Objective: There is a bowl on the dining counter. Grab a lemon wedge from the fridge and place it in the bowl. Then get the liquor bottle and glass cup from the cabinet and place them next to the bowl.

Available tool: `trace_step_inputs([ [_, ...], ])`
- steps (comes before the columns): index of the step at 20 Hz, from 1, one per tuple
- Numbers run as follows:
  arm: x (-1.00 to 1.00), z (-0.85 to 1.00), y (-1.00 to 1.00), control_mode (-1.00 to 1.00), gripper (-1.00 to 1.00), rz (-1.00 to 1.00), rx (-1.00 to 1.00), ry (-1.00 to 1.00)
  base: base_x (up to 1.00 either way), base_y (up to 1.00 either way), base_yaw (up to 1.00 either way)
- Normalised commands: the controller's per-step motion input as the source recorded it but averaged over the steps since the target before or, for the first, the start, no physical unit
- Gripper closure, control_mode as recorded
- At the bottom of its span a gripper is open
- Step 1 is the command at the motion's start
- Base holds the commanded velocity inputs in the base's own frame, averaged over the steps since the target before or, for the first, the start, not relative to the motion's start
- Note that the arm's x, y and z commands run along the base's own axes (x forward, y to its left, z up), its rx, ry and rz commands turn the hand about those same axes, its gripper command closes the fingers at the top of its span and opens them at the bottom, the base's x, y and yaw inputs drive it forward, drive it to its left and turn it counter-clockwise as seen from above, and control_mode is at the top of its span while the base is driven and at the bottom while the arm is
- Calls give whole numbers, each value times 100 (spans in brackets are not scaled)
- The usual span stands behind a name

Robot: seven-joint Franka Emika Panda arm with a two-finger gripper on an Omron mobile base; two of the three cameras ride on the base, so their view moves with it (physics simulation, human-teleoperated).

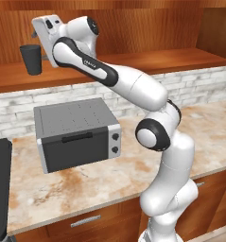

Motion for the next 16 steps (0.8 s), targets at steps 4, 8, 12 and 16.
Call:
trace_step_inputs([
  [4, 0, -1, 0, -100, -100, 6, -2, 1, 0, 0, 0],
  [8, 0, 0, 0, -100, -100, 5, -7, 6, 0, 0, 0],
  [12, 0, -4, 0, -100, -100, 0, -6, 4, 0, 0, 0],
  [16, 0, 0, 0, -100, -100, 0, -2, 0, 0, 0, 0],
])
